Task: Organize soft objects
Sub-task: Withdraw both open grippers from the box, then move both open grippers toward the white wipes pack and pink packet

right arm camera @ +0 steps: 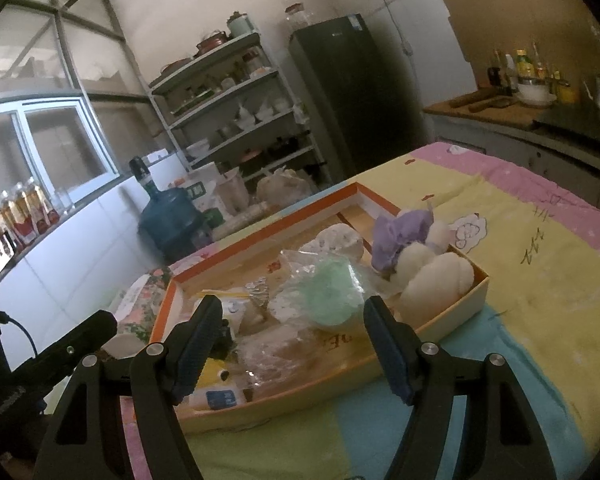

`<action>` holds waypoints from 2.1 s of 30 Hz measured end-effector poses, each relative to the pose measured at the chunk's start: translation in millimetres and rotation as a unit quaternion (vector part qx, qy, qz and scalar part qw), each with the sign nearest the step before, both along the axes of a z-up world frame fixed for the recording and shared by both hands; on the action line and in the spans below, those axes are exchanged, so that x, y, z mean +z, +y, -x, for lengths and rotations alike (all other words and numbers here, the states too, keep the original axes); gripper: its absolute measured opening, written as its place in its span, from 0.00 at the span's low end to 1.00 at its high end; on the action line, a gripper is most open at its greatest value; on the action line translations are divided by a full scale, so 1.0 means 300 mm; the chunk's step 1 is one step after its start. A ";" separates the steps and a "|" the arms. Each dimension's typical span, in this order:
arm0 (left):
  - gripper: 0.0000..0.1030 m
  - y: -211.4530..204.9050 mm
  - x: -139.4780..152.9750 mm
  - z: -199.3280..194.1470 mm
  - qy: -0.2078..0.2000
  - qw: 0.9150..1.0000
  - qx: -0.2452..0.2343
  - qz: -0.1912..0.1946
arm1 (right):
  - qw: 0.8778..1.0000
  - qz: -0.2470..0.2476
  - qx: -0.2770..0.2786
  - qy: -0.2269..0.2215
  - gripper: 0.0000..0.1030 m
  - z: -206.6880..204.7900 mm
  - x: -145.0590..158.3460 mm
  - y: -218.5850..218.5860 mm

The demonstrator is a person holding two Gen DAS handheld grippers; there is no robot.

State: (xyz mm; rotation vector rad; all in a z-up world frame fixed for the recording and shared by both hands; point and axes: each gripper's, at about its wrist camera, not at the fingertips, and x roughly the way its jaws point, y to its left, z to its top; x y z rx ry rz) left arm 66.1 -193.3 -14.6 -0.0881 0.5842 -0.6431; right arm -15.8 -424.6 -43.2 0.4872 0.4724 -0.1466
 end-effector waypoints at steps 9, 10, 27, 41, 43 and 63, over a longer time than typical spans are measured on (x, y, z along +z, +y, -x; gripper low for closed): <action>0.66 0.065 0.018 0.020 -0.012 1.000 0.024 -0.007 | 1.000 0.019 0.006 -0.004 0.73 0.012 0.033 0.059; 0.66 0.075 0.022 0.023 -0.014 0.999 0.030 -0.008 | 1.000 0.020 0.007 -0.005 0.73 0.014 0.036 0.063; 0.66 0.280 0.053 0.066 -0.040 0.995 0.095 -0.015 | 0.998 0.045 0.043 -0.020 0.73 -0.005 0.101 0.240; 0.66 0.526 0.041 0.115 -0.052 0.985 0.166 -0.020 | 0.993 0.053 0.105 -0.032 0.73 -0.051 0.113 0.481; 0.66 0.561 0.035 0.119 -0.051 0.983 0.175 -0.019 | 0.991 0.055 0.115 -0.029 0.73 -0.057 0.112 0.512; 0.66 0.881 -0.042 0.162 -0.030 0.964 0.264 -0.003 | 0.983 0.078 0.165 0.000 0.73 -0.108 0.084 0.733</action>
